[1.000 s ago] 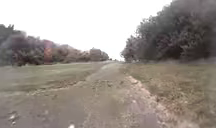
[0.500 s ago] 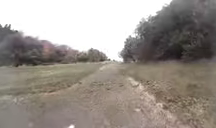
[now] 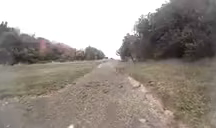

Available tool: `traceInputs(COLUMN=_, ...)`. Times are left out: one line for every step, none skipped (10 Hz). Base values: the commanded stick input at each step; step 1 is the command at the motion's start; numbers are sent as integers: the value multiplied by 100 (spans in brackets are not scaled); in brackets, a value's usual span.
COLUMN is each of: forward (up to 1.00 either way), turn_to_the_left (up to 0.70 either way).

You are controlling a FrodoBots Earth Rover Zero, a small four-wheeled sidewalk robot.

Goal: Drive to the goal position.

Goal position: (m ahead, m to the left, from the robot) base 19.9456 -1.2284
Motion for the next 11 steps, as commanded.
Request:
traceInputs(forward=60, turn_to_the_left=-6)
traceInputs(forward=60, turn_to_the_left=1)
traceInputs(forward=60, turn_to_the_left=1)
traceInputs(forward=60, turn_to_the_left=1)
traceInputs(forward=60, turn_to_the_left=1)
traceInputs(forward=60, turn_to_the_left=0)
traceInputs(forward=60, turn_to_the_left=-2)
traceInputs(forward=60, turn_to_the_left=-9)
traceInputs(forward=60, turn_to_the_left=-15)
traceInputs(forward=60, turn_to_the_left=-15)
traceInputs(forward=60, turn_to_the_left=-15)
